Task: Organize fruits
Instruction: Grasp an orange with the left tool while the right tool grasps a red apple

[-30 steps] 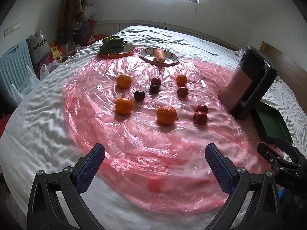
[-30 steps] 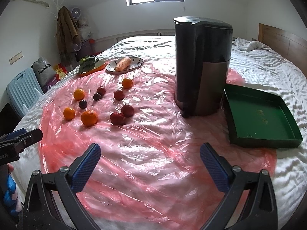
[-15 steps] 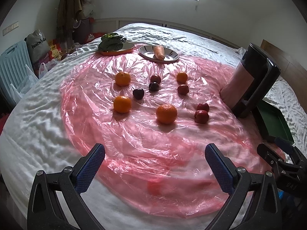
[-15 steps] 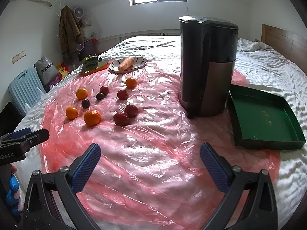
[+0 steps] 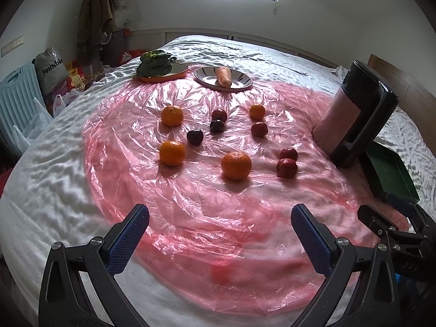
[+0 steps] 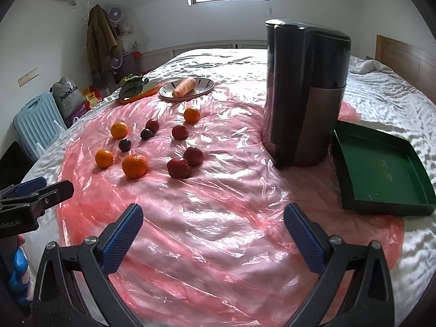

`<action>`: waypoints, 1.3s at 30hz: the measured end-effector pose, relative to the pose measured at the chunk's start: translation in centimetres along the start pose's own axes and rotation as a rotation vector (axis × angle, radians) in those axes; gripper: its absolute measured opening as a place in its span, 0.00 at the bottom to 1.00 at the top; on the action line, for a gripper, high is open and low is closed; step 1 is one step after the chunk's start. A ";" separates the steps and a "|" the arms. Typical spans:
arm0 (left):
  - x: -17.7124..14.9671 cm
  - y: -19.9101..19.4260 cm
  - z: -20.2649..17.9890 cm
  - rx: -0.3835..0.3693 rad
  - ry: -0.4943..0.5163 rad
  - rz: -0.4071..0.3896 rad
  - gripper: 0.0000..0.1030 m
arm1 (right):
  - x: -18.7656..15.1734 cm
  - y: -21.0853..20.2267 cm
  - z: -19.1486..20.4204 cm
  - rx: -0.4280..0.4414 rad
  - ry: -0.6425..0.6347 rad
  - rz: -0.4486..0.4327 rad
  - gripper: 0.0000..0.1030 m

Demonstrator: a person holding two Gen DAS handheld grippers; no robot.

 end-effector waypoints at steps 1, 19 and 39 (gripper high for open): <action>0.0 0.0 0.0 0.001 0.000 0.000 0.99 | 0.0 0.0 0.1 0.001 -0.001 0.001 1.00; 3.8 6.1 6.0 0.062 0.005 0.015 0.94 | 1.4 6.4 3.7 0.097 0.008 0.071 1.00; 4.2 14.3 7.3 0.082 0.056 0.121 0.76 | 2.0 14.5 4.3 0.119 0.036 0.166 0.87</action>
Point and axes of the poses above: each gripper's, at about its wrist camera, not at the fingertips, and y roughly the way its jaws point, z to its left, x to its top, the point moved 4 cm from there along y, roughly the way its jaws point, and after that the axes turned 6 degrees about -z, right-handed, at the moved point
